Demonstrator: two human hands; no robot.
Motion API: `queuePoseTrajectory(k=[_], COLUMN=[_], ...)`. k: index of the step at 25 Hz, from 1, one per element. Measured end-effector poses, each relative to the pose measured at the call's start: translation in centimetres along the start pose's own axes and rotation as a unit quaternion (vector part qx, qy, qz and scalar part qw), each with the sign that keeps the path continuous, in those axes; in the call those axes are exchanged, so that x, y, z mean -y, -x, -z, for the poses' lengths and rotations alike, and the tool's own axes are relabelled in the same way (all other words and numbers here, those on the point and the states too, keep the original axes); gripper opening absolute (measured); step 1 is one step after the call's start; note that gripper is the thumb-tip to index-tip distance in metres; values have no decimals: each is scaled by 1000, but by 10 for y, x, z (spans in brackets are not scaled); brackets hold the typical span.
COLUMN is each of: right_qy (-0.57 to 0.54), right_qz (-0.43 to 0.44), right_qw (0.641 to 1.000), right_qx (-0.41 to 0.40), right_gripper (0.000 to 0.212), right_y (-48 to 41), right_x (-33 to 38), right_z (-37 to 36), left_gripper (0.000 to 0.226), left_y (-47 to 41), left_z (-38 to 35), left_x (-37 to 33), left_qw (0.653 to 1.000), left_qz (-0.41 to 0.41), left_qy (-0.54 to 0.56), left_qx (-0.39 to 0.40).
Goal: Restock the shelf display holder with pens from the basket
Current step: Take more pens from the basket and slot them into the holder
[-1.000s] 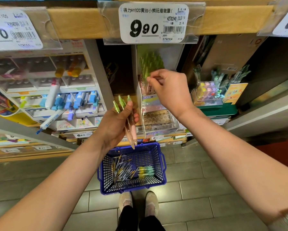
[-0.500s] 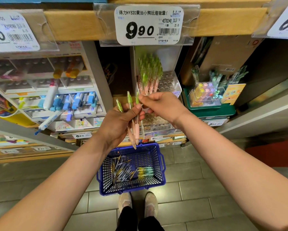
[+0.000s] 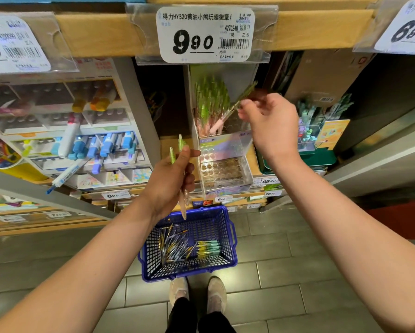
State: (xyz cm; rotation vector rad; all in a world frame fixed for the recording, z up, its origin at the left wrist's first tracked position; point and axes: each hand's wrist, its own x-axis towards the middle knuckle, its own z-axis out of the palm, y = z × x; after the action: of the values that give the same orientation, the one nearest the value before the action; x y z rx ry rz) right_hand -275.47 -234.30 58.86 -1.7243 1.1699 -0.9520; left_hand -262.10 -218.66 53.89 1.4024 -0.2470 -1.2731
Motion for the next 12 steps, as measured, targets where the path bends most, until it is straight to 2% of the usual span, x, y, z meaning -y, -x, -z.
queuePoseTrajectory(k=[1, 3, 7, 10, 12], right_qy=[34, 99, 211, 237, 234], right_qz=[26, 78, 179, 185, 175], right_qw=[999, 992, 961, 949, 950], right_qx=[-8, -12, 31, 100, 108], right_gripper=[6, 15, 26, 24, 25], right_y=[0, 1, -1, -1, 0], right_x=[1, 3, 8, 9, 9], right_z=[-1, -6, -16, -26, -31], left_gripper=[37, 30, 31, 26, 24], left_y=[-1, -1, 1, 3, 6], left_z=[0, -1, 2, 5, 6], left_x=[1, 3, 2, 0, 0], left_qw=[1000, 998, 995, 998, 999], left_qz=[10, 29, 42, 29, 15], left_qy=[13, 48, 86, 43, 41], left_qx=[0, 2, 16, 24, 32])
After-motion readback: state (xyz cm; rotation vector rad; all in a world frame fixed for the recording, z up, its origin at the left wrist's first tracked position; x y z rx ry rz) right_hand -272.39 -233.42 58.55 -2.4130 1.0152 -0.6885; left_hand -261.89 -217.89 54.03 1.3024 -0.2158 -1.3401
